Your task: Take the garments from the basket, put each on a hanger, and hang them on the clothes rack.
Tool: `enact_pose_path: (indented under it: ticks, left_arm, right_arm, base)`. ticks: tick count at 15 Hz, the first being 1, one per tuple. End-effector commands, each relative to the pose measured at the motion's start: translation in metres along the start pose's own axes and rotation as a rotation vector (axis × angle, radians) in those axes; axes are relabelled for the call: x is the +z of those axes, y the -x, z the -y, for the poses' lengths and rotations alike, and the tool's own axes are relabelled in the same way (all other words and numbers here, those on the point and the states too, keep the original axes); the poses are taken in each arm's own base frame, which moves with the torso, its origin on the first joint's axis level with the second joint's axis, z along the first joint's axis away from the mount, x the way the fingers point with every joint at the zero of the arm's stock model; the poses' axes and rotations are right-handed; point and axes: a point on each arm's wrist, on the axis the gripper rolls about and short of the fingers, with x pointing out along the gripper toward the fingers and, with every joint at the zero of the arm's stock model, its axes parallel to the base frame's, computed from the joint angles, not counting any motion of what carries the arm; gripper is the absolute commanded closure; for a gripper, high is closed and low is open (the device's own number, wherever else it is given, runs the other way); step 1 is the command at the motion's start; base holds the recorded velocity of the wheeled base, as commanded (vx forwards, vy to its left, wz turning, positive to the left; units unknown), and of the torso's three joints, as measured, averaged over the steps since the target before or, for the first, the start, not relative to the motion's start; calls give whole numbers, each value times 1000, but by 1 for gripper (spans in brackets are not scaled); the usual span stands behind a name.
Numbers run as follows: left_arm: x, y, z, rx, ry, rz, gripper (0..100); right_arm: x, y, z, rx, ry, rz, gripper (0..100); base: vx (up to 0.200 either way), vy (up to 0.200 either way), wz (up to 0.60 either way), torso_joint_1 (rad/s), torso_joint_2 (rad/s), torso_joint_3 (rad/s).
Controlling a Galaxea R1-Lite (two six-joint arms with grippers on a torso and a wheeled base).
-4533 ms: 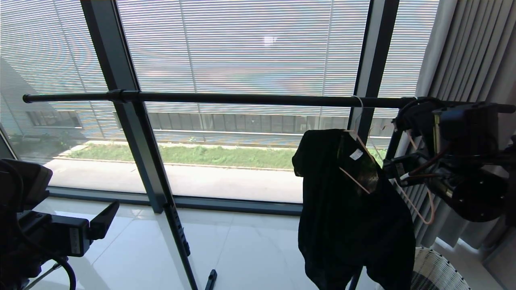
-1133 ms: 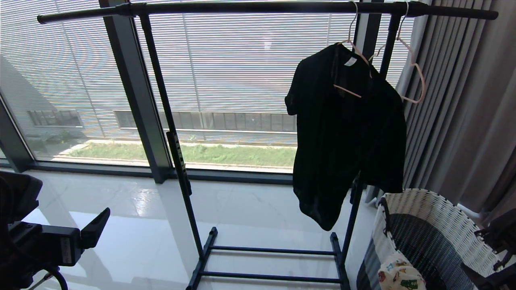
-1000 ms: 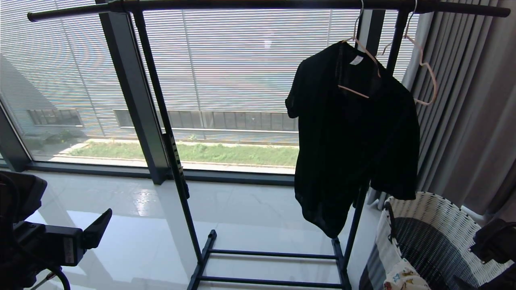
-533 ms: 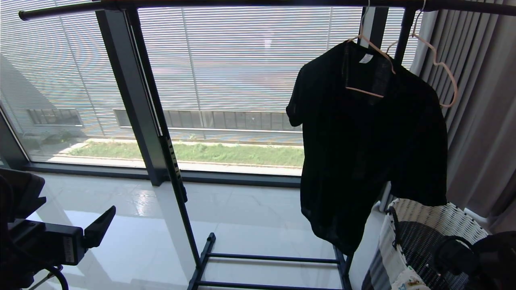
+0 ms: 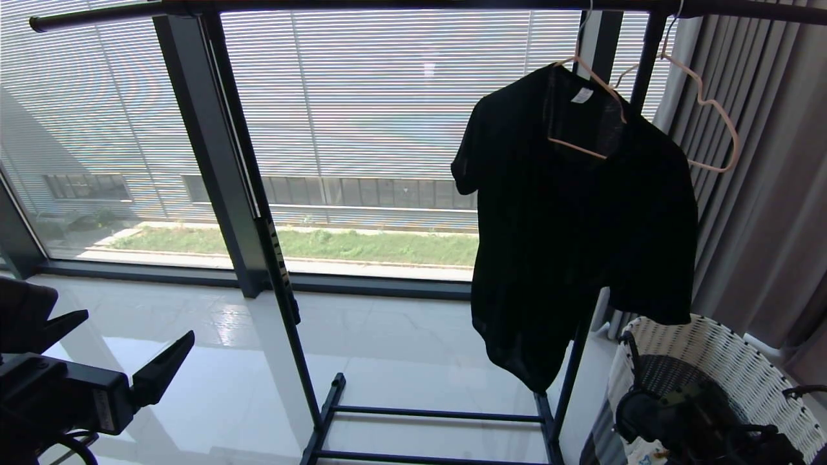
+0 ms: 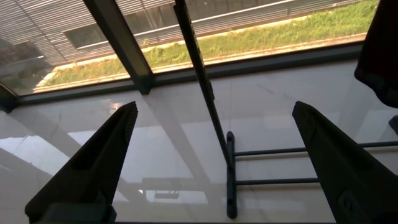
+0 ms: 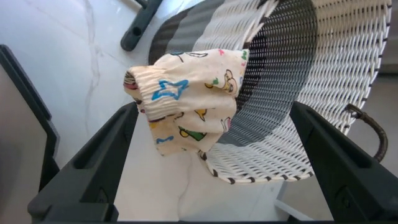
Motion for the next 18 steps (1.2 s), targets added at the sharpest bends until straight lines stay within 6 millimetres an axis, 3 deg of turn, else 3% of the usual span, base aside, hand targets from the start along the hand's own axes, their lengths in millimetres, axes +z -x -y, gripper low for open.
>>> enact_pose_path:
  ticks: [1,6,12,13,18]
  left_arm:
    - [-1,-2,1,-3,-3,-12,0]
    - [-1,-6,2,-7,-6,-28,0]
    - [-2,-5,2,-4,-6,-29,0]
    - [-2,-5,2,-3,-6,-28,0]
    - [-2,-5,1,-2,-5,-27,0]
  right_arm:
    - [-4,-14,-8,14,36,-72,0]
    - [2,-30,-8,-15,14,-73,0]
    - [4,-33,-4,-48,-6,-73,0]
    - [5,-37,-5,-50,-11,-64,100]
    - [11,-34,-3,-77,-28,0,100]
  base:
    - [0,0,0,0,0,0]
    - [0,0,0,0,0,0]
    - [0,0,0,0,0,0]
    - [0,0,0,0,0,0]
    - [0,0,0,0,0,0]
